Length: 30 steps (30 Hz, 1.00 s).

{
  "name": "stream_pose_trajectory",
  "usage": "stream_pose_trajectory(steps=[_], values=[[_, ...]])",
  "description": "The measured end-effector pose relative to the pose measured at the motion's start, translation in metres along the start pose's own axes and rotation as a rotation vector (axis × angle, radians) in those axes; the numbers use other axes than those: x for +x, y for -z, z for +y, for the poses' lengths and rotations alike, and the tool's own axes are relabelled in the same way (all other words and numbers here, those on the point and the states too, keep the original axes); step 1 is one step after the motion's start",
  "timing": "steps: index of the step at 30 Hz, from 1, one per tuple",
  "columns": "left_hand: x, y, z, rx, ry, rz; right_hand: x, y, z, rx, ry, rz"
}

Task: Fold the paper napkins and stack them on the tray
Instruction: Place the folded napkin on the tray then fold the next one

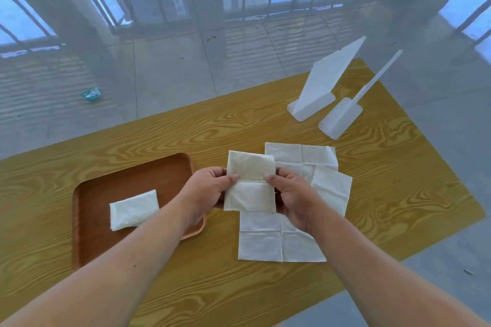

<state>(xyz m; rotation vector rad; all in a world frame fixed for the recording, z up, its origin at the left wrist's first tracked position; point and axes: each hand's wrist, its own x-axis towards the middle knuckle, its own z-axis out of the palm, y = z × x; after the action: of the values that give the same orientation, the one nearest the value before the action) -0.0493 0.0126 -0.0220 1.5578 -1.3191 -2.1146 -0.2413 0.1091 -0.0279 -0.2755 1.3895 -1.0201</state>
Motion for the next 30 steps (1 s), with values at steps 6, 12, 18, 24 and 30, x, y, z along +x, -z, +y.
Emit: stream_pose_trajectory(steps=[6,12,18,24,30], values=[[-0.003,0.006,0.001,-0.123,0.011,-0.047,0.006,-0.005,-0.001,-0.005,0.025,-0.020],[0.000,0.013,0.000,-0.209,0.044,-0.053,0.006,-0.005,-0.003,-0.056,0.054,-0.020],[0.008,0.014,-0.006,-0.086,-0.076,0.057,0.014,-0.009,0.001,-0.017,-0.022,-0.067],[0.006,0.032,-0.012,0.007,-0.040,0.100,0.022,-0.025,0.007,-0.176,-0.006,-0.007],[-0.002,0.066,-0.024,0.047,-0.031,0.255,0.034,-0.057,0.008,-0.286,-0.004,0.019]])
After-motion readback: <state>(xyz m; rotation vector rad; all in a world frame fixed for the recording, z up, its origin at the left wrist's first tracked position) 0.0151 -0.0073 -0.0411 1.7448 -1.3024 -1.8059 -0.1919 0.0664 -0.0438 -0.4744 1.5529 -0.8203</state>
